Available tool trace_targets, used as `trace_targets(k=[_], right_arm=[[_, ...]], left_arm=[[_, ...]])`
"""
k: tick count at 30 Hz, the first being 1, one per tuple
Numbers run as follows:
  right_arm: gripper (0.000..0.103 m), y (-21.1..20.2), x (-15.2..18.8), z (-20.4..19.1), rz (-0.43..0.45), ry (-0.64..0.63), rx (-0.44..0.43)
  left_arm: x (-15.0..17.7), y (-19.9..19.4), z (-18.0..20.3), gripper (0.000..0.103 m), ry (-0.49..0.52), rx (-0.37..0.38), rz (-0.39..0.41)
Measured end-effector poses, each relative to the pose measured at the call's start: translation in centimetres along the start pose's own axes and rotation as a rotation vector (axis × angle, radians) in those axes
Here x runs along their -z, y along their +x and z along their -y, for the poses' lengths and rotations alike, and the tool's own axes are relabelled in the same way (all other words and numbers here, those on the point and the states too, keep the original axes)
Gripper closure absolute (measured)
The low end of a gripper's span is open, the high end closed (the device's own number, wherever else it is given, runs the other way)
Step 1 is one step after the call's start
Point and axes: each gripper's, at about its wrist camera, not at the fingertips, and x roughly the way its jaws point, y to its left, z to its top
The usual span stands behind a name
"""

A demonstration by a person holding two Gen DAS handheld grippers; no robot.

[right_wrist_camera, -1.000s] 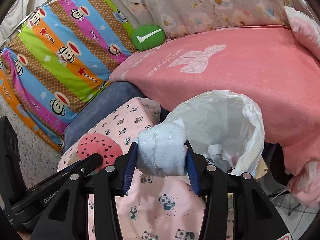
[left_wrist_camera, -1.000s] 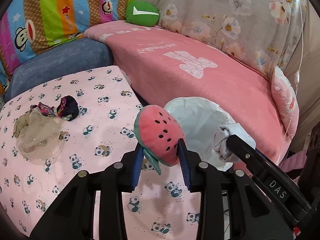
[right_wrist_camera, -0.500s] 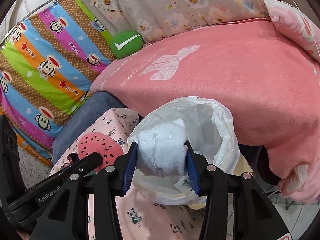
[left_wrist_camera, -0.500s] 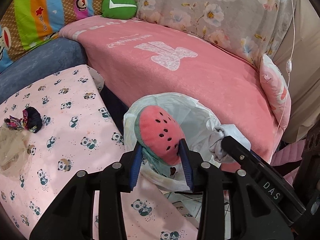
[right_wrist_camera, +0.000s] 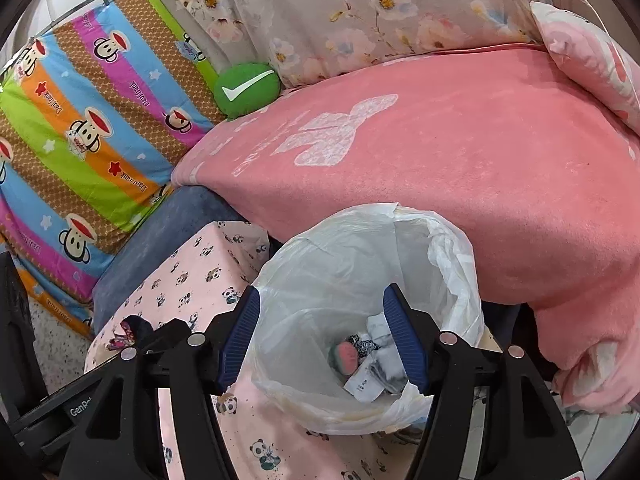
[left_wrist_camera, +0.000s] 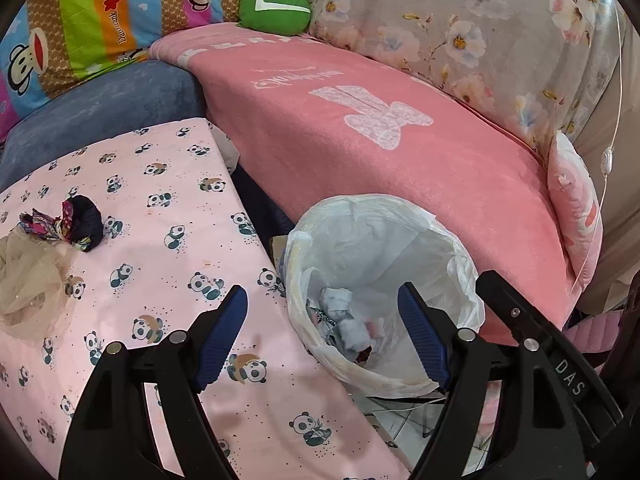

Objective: Collect trash
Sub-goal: 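Open both grippers to drop the plush and sock into the bin, then move both grippers back toward the remaining items on the table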

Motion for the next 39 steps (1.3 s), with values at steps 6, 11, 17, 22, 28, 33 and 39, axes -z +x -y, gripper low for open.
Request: trace_targets(k=[6,11,17,22,28,33,39], right_arm=[[0.040,-0.4,1.1,-1.8,-0.018,-0.027,-0.015],[0.038,-0.8,1.9,-3.3,-0.025,-0.058,-0.029],[0.038,-1.3,2.5,-5.0,-0.027,-0.081,-0.048],[0.038,-1.6,3.0,-6.7,-0.033,-0.105,-0.061],[0.038,-1.6,3.9,-8.9,-0.048,-0.135,-0.079],[0.037,-1.4,4.9,-10.8,-0.070,-0.165,-0.101],[0.037,-0.9,6.3,-13.4,-0.097,-0.216,-0.122]], left_arm=[[0.6,-1.4,-1.3,0.030,-0.006,-0.025,0.022],[1.2,-2.4,-2.8,0.030,-0.031,-0.043,0.026],[1.9,-3.8,-4.8,0.030,-0.057,-0.067,0.039],[2.4,-4.8,-6.8,0.030,-0.094,-0.087,0.045],[2.9,-6.0,-9.2,0.030,-0.132,-0.112,0.058],[3.4,-6.8,-11.7,0.029,-0.182,-0.135,0.063],[4.5,-7.6,-15.4,0.029,-0.251,-0.170,0.067]])
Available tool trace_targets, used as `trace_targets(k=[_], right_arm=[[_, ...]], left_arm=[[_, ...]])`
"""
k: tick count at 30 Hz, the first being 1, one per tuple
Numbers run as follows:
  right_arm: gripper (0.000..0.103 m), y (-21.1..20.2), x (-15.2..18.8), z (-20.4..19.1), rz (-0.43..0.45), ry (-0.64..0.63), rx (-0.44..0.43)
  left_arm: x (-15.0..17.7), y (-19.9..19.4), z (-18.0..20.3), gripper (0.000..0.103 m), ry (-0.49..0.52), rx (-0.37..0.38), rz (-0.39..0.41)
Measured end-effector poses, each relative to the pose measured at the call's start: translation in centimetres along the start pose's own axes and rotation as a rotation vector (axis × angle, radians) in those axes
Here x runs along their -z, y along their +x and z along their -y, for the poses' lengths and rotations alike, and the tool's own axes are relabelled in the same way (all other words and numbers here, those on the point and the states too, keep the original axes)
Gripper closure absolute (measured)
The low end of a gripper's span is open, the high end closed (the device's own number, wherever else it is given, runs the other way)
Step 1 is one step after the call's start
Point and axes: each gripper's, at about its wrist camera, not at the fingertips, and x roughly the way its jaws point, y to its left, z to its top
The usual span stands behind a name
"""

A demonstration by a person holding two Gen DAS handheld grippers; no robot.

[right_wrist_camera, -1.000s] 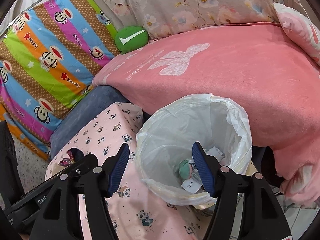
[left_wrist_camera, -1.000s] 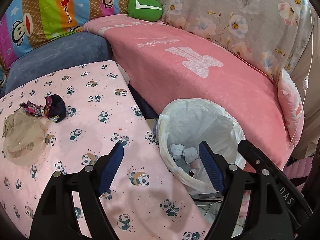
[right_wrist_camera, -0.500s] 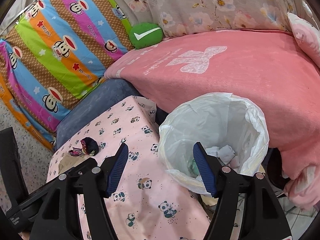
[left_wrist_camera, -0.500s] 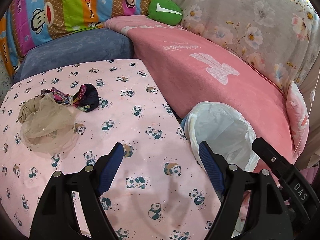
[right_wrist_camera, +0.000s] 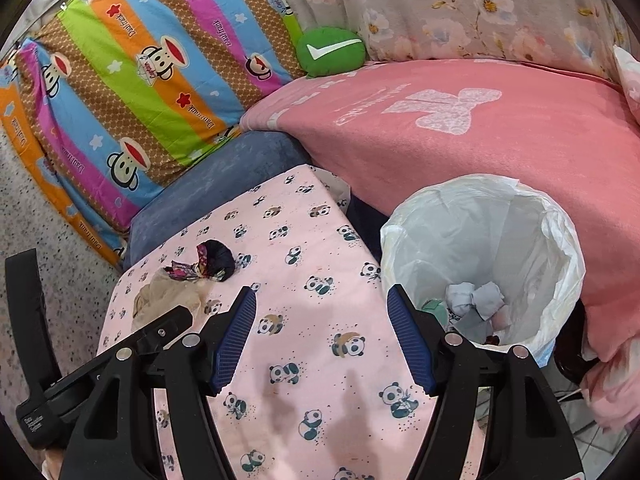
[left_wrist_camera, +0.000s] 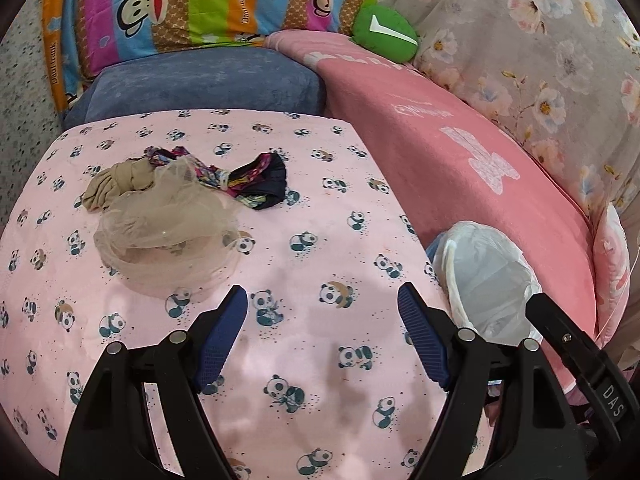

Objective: Collect trash
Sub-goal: 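Move both grippers back toward the remaining items on the table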

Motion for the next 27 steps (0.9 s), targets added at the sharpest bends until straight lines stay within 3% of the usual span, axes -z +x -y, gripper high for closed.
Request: trace_targets(k=[12,16,27], right_arm=[[0.037,2.9,1.3,-6.6,-0.071,-0.098,-0.071],[0.029,4.5,1.5,-9.2,-0.084,-0.105,-0.104],[0.019,12.1,3.4,-17.5,-0.175,-0.231,-0.138]], left_arm=[[0.1,-0.7,-9.6,0.029,-0.143,-0.091,0.014],[0.0,-0.9,-12.9,0.029,-0.193,-0.119,0.018],[-0.5,-0.6,-21.1,0.029,-0.309,-0.199,0.010]])
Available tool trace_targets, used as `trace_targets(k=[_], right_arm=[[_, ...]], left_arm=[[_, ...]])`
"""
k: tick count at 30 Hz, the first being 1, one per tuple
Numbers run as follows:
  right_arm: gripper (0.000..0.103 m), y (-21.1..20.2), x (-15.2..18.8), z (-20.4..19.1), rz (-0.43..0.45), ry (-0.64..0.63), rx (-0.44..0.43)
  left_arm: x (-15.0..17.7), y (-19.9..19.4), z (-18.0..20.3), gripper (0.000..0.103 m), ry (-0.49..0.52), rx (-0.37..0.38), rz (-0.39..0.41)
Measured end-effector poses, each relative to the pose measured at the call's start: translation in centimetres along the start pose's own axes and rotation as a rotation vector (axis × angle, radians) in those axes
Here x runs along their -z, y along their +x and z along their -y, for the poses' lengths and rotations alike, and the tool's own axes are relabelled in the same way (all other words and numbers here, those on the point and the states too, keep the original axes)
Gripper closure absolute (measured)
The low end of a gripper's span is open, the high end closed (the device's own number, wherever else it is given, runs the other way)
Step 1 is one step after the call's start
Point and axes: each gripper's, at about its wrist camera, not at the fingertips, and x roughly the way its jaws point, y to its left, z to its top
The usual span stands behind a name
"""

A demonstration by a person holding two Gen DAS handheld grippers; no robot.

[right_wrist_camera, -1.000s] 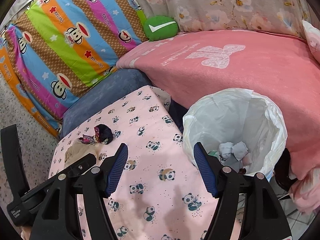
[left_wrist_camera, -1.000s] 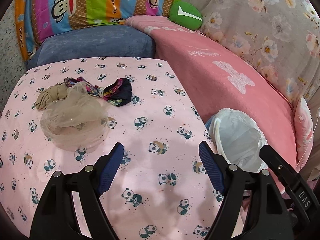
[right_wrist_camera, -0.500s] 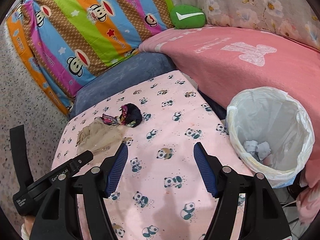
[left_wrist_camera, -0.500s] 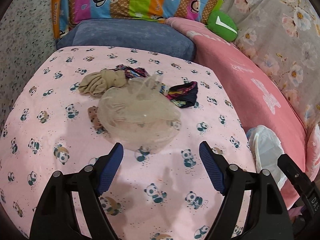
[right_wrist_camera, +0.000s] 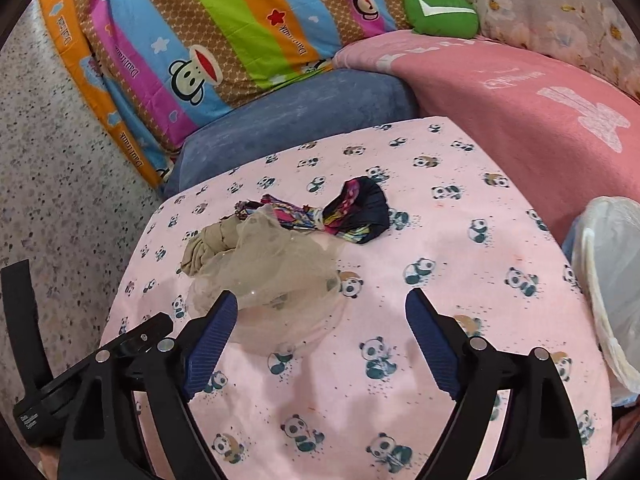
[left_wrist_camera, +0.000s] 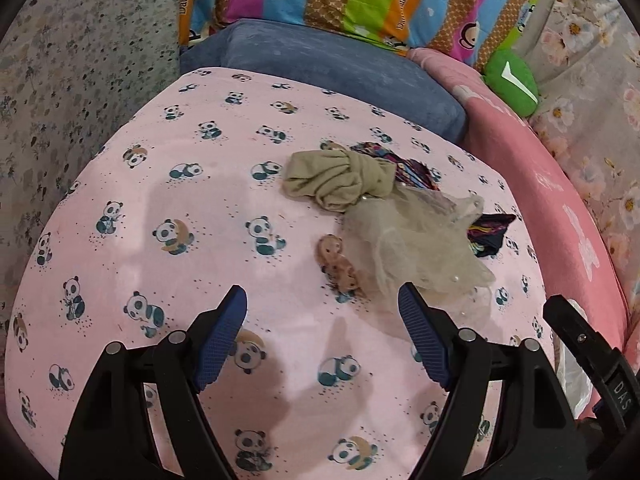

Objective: Collect trash
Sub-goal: 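Move both grippers back toward the remaining items on the table, then grasp the brown scrunchie with the left gripper while the right gripper grasps the beige mesh bag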

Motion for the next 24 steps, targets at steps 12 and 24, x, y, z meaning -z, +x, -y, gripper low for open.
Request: trace_targets(k=[12,24], right_arm=[[0.019,9.5,-1.5,-3.9,-0.100,0.003,0.011],[0.097,9.0,1.8,-0.3,-0.175,-0.002,0.009]], left_arm=[[-2.2,3.1,-2.7,0.029,-0.033,-0.012,-0.019],[-1.6,6.4,0.8,0.037,0.046,0.041,-0.072]])
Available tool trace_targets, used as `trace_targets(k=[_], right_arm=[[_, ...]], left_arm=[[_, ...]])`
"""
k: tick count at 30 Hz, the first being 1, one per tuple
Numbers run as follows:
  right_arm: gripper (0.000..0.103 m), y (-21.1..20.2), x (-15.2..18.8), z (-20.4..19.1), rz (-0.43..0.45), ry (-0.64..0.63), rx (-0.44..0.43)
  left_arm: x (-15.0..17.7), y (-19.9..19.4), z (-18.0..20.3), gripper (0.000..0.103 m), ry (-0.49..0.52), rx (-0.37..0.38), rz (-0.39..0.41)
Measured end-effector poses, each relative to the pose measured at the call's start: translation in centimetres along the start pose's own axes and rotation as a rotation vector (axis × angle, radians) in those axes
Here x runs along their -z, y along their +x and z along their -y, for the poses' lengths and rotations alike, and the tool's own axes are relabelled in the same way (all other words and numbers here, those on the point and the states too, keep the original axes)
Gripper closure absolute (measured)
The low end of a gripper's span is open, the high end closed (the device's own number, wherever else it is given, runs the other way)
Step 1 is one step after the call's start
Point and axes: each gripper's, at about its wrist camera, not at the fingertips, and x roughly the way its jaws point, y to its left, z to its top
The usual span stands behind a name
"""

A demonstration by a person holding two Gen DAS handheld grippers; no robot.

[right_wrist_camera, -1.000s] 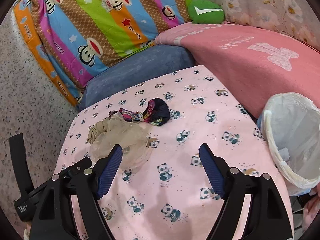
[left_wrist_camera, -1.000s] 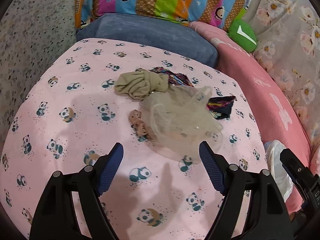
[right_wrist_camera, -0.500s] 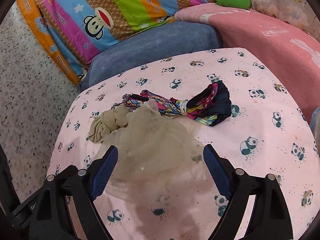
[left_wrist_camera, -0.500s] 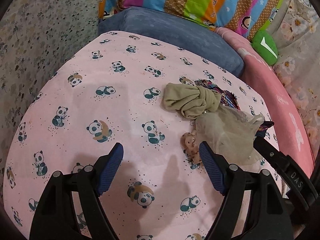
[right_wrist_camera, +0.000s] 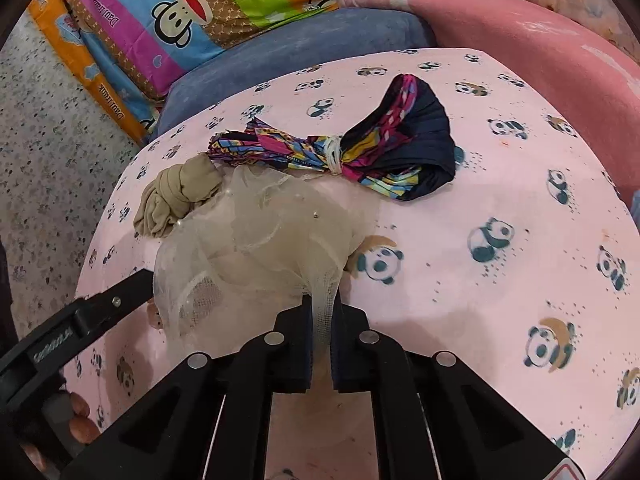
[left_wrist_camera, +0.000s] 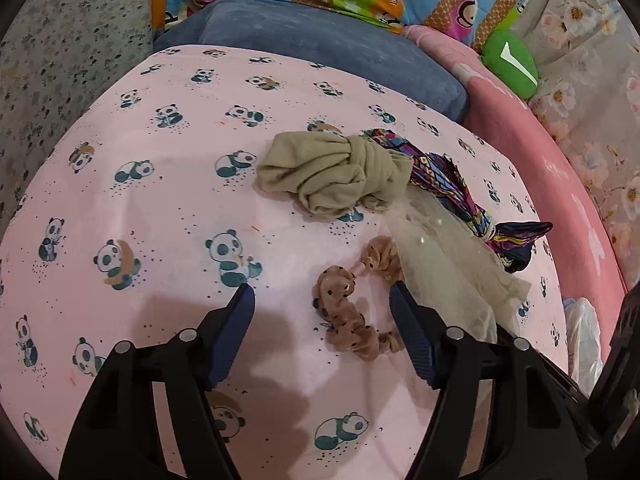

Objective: Collect trash
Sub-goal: 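Grasp the brown scrunchie with the left gripper while the right gripper grasps the beige mesh bag, then lift and carry the scrunchie and mesh bag over the bin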

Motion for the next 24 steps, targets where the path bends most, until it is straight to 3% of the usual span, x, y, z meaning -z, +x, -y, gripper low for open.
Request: trace_targets(k=[10,16,21,24], right_arm=[[0.097,-4.6,4.3,5.2,0.012,0.080,0.005],[0.097,-7.3,4.7,5.4,0.048,0.074,-0.008],[0.097,-8.9,5.5,5.7,0.061,0.080,-0.020],[0.097,-10.1,5.9,5.6,0.076,0.076,-0.028]], left_arm=[[2.6,0.9,4.2,0.047,0.119,0.032,-0.031],[5.3,-0.2,5.7,0.061,0.149,0.066,-0.068],[7.0,-1.0,6.0,0.090,0.167,0.065,-0.094],[7.5,-1.9,6.2,0.094,0.176,0.072,-0.093]])
